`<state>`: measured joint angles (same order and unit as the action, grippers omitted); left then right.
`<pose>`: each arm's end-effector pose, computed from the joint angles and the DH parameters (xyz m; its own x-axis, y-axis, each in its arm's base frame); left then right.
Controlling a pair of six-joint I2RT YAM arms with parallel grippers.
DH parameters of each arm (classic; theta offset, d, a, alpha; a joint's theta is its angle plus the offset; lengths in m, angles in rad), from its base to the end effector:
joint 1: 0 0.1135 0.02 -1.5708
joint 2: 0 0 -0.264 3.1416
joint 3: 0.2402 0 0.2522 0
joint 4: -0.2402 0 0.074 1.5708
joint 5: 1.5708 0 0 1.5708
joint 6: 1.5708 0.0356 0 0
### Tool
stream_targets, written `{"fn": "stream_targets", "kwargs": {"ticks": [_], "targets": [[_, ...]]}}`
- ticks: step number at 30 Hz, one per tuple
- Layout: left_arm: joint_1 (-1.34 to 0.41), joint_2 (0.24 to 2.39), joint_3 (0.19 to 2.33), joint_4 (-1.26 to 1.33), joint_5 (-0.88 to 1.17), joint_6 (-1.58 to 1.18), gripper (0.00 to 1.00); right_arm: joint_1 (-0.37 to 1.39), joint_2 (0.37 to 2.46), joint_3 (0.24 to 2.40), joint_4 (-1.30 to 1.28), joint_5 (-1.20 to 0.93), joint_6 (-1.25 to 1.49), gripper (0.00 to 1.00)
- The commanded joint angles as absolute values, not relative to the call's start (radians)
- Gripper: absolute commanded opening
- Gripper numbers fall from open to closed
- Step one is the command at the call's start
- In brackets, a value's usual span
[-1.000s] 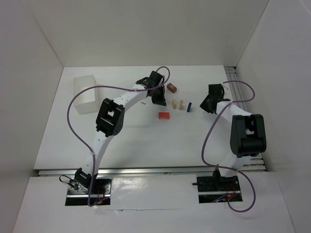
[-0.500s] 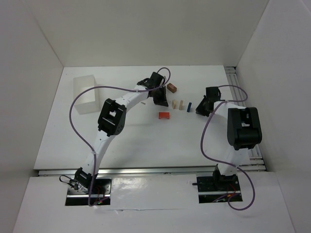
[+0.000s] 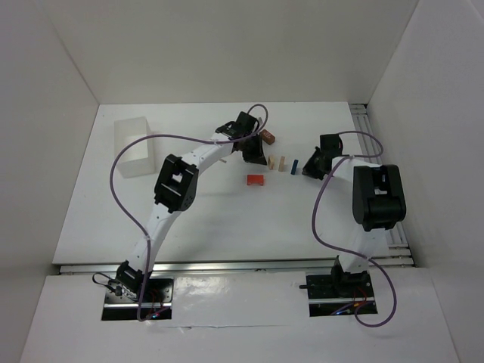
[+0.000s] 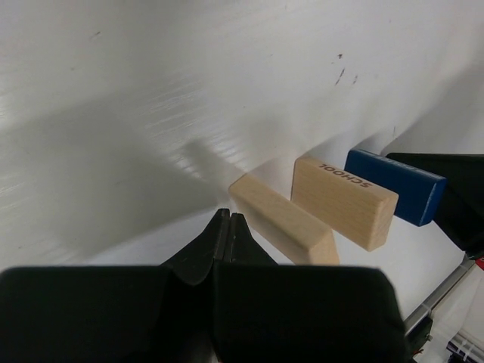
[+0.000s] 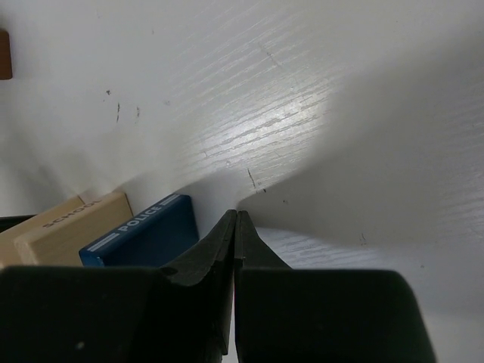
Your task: Build the wood block tower
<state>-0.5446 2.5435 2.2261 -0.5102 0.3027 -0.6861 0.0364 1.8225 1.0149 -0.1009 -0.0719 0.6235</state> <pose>0.4758 -0.3006 0.1632 -0.9099 -0.1559 -0.3845 0.1171 0.7925 -0.5985 0.3654 0.0159 0.1473 -0.6867 0.5578 -0.4662 0.3948 0.8247 0.4050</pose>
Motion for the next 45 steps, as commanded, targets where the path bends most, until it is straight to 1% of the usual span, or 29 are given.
{"fn": "stream_targets", "kwargs": {"ticks": [1,45], "targets": [[-0.551,2.576,2.267,-0.486,0.333,-0.698,0.00,0.034,1.856,1.039,-0.101,-0.072,0.611,0.04],[-0.560,2.622,2.276,-0.440,0.382,-0.716,0.00,0.098,1.930,1.103,-0.101,-0.100,0.611,0.04]]}}
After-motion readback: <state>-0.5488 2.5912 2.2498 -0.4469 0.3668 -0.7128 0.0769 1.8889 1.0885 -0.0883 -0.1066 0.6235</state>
